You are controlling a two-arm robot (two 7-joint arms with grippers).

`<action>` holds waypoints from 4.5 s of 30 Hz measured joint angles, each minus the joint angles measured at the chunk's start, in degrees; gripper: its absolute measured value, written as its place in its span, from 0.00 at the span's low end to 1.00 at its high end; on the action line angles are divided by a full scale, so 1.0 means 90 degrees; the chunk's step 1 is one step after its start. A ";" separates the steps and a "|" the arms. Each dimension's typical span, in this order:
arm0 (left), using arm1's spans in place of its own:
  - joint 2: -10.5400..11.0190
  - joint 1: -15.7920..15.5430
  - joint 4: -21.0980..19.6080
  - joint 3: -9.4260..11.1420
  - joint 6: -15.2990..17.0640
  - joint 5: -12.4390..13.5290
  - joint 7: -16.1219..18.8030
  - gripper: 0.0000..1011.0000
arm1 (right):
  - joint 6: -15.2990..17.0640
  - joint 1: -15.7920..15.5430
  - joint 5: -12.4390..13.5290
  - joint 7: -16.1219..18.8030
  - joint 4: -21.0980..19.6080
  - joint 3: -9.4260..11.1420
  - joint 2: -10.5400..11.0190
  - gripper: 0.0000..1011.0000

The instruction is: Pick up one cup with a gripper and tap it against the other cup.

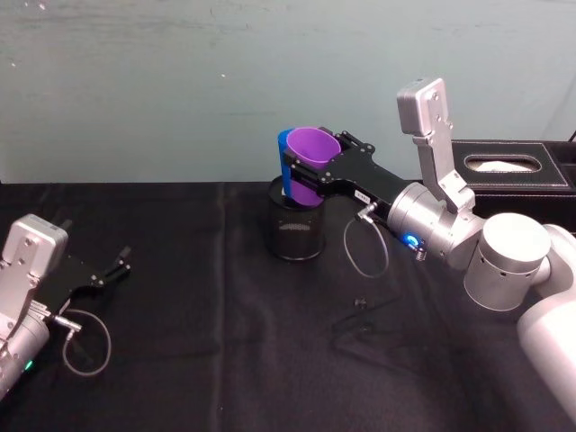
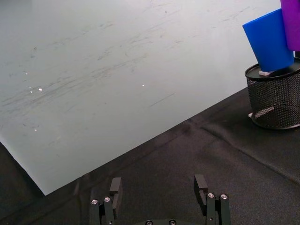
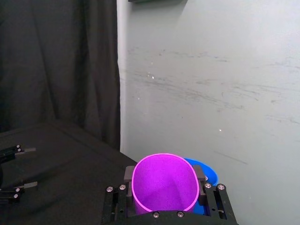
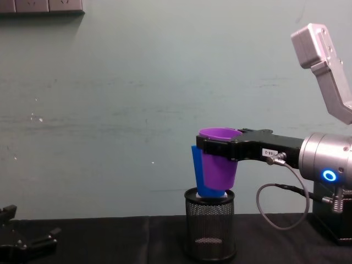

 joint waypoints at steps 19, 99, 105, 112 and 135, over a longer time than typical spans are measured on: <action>0.0000 0.0000 0.0000 0.0000 0.0000 0.0000 0.0000 0.99 | 0.0000 0.0000 0.0000 0.0000 0.0000 0.0000 0.0000 0.73; 0.0000 0.0000 0.0000 0.0000 0.0000 0.0000 0.0000 0.99 | -0.1560 -0.2380 -0.0585 0.0004 -0.0629 0.0204 0.0217 0.73; 0.0000 0.0000 0.0000 0.0000 0.0000 0.0000 0.0000 0.99 | -0.1576 -0.2383 -0.0586 0.0017 -0.0574 0.0225 0.0179 0.73; 0.0000 0.0000 0.0000 0.0000 0.0000 0.0000 0.0000 0.99 | -0.1577 -0.2379 -0.0634 0.0014 -0.0540 0.0231 0.0150 0.73; 0.0000 0.0000 0.0000 0.0000 0.0000 0.0000 0.0000 0.99 | -0.1568 -0.2372 -0.0624 0.0008 -0.0575 0.0226 0.0162 0.99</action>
